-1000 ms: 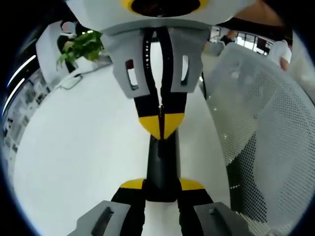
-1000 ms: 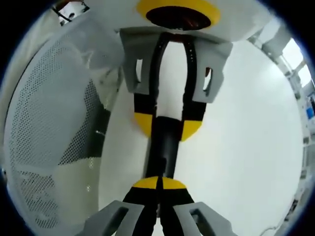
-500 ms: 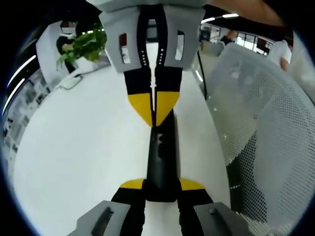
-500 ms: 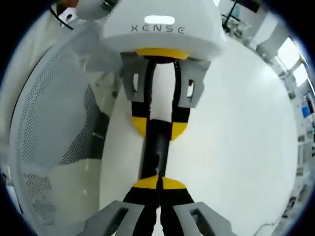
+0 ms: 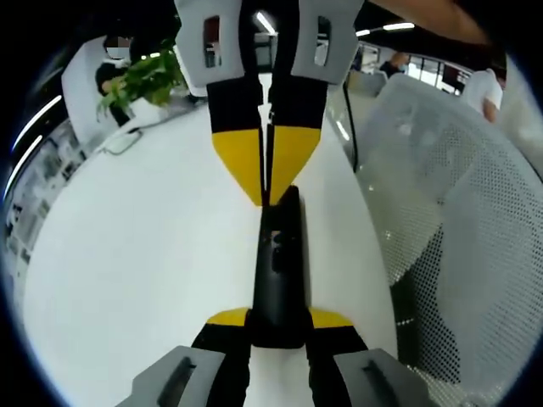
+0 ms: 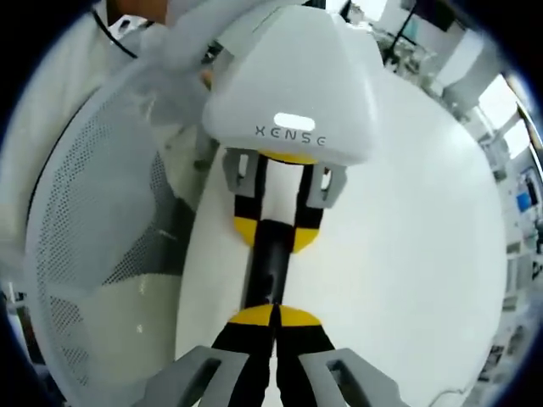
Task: Press the specified remote control buttons in sequence, fully releasing each button before pressing the next.
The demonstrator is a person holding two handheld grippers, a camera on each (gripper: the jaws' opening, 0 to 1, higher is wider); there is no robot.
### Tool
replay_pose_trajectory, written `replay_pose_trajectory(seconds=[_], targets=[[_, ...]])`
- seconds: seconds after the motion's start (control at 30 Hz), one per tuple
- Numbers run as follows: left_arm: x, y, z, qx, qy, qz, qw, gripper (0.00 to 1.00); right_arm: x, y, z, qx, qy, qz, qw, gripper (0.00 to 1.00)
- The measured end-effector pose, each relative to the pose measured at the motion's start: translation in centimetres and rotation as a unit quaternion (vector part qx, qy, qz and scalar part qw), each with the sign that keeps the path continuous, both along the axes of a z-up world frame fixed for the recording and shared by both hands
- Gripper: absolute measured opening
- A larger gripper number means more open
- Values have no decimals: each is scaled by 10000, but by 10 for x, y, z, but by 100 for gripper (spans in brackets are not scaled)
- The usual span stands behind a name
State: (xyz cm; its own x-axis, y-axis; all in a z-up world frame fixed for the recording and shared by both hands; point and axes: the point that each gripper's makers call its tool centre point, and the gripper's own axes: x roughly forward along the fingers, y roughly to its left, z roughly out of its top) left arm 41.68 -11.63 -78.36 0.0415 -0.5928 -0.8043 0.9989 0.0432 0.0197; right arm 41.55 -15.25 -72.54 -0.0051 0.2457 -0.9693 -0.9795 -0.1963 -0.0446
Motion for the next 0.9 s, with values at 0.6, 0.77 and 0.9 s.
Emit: replay_pose_trajectory(seconds=[0.6,0.77,0.9], targets=[[0,1,0,-25,6,9,10000,23,-12,-1,-20,-51,212,-5,9998,0],[0,1,1,-28,8,10,10000,23,-14,-2,-28,-75,271,-33,9996,0],[0,1,1,-35,13,7,10000,23,-16,-4,-35,-113,308,-24,9995,0]])
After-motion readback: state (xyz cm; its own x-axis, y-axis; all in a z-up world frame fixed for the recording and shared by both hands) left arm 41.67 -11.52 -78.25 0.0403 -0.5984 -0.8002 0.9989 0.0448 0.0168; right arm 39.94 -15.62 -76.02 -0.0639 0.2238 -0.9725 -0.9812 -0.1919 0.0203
